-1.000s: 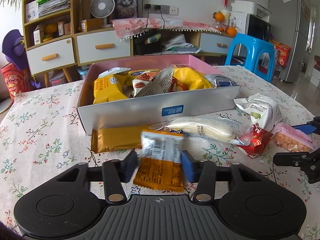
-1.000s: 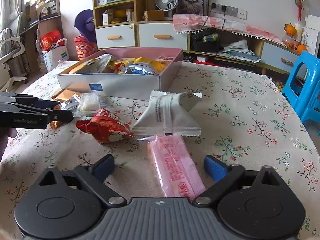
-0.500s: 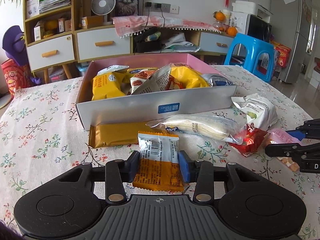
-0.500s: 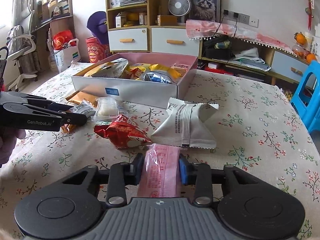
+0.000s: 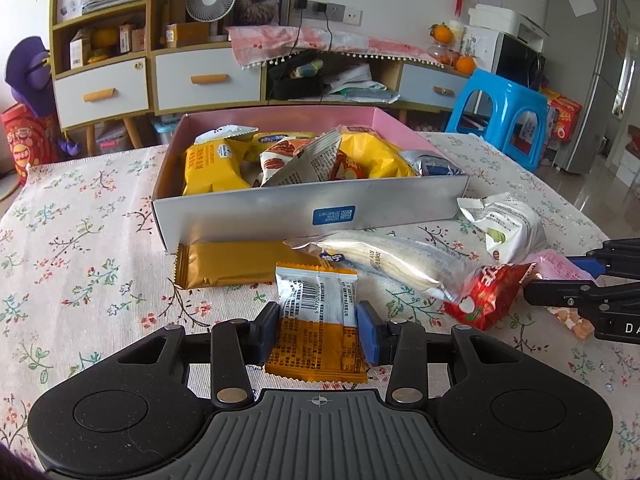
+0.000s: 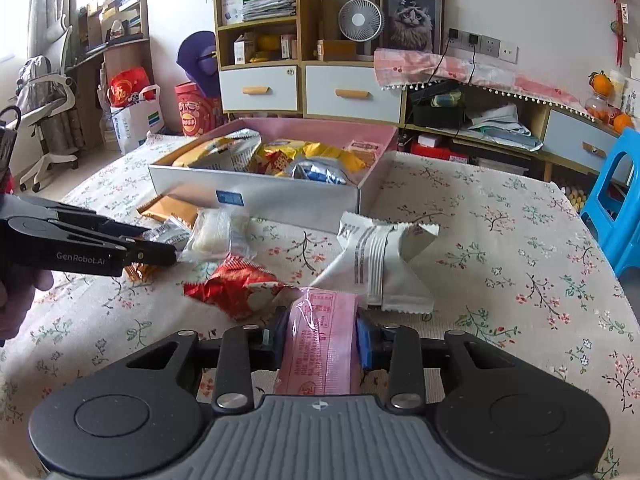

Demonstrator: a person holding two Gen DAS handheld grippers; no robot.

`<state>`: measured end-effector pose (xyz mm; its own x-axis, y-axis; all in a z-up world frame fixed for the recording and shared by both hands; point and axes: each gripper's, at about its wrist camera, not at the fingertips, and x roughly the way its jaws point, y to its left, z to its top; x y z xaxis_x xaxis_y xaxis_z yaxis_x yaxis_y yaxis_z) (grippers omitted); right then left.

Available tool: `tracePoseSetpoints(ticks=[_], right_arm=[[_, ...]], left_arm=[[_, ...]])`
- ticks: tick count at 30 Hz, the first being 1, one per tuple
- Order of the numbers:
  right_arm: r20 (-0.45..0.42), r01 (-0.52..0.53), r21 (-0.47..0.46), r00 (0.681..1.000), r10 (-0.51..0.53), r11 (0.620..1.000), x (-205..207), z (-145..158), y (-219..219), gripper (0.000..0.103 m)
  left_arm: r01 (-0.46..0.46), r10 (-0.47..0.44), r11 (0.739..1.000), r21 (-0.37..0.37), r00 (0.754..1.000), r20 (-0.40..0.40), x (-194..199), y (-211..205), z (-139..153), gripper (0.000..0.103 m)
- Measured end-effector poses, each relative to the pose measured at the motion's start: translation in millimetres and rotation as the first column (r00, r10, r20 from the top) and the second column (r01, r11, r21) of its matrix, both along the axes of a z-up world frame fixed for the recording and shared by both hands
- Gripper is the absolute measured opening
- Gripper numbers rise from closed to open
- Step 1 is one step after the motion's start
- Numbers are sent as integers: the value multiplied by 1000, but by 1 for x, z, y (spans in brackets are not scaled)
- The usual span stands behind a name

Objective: Organize snacks
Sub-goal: 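Carry the pink packet and orange-white bar over the box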

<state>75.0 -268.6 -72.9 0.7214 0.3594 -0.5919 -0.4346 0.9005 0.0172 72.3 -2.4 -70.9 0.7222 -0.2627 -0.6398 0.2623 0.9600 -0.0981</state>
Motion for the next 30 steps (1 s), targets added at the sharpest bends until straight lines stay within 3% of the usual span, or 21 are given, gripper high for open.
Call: tracePoseSetpoints(ticks=[22,30], right_arm=[[23,21,136,999,-25,991,18,44,9,21],[30,15,135,999,-19,991,38,56,23,21]], left_arm=[[-81,75,991,-102,995,-62,3,22,27,38],[-126,120,983,-136,991,-54,13,29,41,38]])
